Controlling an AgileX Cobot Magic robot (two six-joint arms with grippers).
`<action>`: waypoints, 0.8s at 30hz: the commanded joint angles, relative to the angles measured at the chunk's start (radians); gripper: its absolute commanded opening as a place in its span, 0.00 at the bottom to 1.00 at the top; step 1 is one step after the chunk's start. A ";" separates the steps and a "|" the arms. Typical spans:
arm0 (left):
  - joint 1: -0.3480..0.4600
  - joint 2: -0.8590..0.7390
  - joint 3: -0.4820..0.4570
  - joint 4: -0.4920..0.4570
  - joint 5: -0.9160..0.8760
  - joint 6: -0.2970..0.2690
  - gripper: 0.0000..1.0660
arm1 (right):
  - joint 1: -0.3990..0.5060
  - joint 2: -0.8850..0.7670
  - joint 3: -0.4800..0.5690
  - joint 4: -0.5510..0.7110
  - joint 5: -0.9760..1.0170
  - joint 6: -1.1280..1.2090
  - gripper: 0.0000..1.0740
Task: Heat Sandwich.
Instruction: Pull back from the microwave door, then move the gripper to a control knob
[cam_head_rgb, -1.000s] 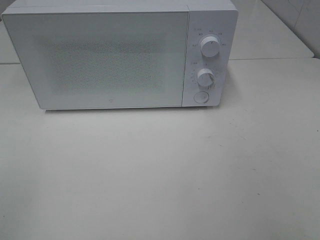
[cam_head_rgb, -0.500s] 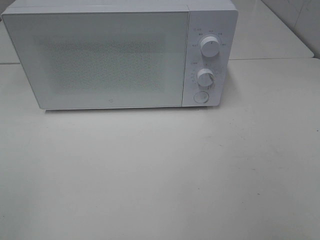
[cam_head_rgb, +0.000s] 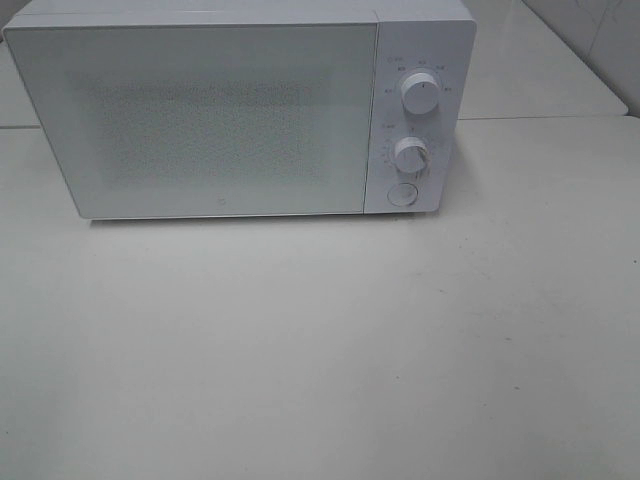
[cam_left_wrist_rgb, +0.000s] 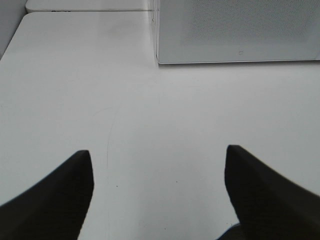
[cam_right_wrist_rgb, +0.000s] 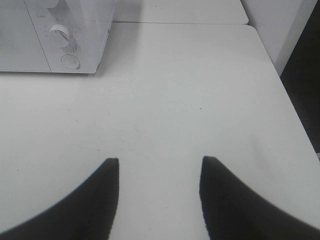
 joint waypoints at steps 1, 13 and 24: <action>0.003 -0.023 0.000 -0.008 -0.012 -0.006 0.65 | -0.002 -0.029 0.002 -0.004 -0.004 -0.007 0.49; 0.003 -0.023 0.000 -0.008 -0.012 -0.006 0.65 | -0.002 -0.028 0.002 -0.011 -0.007 -0.007 0.71; 0.003 -0.023 0.000 -0.007 -0.011 -0.006 0.65 | -0.002 0.127 -0.023 -0.113 -0.334 -0.010 0.69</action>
